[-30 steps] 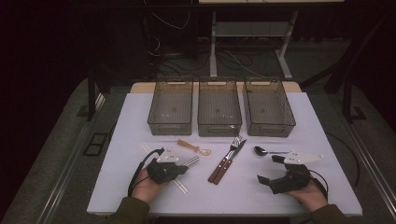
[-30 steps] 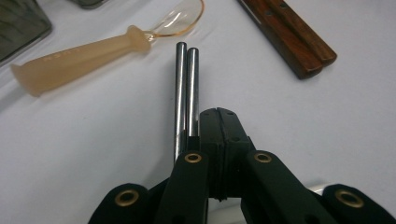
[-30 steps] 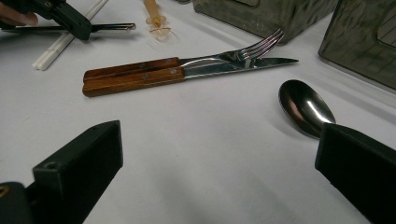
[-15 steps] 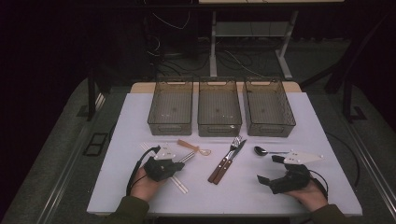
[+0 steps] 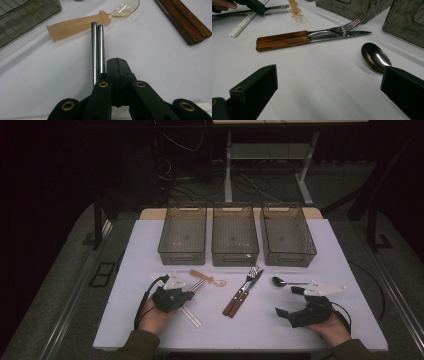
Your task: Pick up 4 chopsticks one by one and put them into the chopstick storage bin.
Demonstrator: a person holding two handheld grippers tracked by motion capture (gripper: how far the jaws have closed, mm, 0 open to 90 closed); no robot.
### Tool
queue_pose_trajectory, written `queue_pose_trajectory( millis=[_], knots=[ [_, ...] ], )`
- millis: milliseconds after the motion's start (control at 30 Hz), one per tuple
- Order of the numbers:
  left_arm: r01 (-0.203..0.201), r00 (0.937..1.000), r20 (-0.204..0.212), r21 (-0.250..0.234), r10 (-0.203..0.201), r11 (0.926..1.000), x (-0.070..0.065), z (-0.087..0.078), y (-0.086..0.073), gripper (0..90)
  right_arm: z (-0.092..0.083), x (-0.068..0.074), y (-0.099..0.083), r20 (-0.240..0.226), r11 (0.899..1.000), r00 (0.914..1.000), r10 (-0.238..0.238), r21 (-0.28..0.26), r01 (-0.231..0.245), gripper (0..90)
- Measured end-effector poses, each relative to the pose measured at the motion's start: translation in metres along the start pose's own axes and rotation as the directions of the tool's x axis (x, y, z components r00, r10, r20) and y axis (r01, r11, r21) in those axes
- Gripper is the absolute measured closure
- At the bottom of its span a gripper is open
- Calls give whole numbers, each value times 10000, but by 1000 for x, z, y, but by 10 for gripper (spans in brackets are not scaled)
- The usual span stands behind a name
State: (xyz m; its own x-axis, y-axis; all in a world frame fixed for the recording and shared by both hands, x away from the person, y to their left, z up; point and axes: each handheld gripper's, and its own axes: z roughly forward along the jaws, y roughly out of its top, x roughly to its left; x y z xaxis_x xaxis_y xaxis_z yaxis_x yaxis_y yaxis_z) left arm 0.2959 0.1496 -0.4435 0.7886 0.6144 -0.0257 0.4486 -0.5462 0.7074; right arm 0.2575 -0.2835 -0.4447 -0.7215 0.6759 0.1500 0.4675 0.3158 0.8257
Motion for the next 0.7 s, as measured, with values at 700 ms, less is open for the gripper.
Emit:
queue_pose_trajectory(
  millis=[700],
  knots=[
    [210, 9985, 524, -1231, -147, 9922, -4, -39, -4, 623, -1, 0, 0, -46, 10000, 10000, -44, -39, 44, 11]
  ],
)
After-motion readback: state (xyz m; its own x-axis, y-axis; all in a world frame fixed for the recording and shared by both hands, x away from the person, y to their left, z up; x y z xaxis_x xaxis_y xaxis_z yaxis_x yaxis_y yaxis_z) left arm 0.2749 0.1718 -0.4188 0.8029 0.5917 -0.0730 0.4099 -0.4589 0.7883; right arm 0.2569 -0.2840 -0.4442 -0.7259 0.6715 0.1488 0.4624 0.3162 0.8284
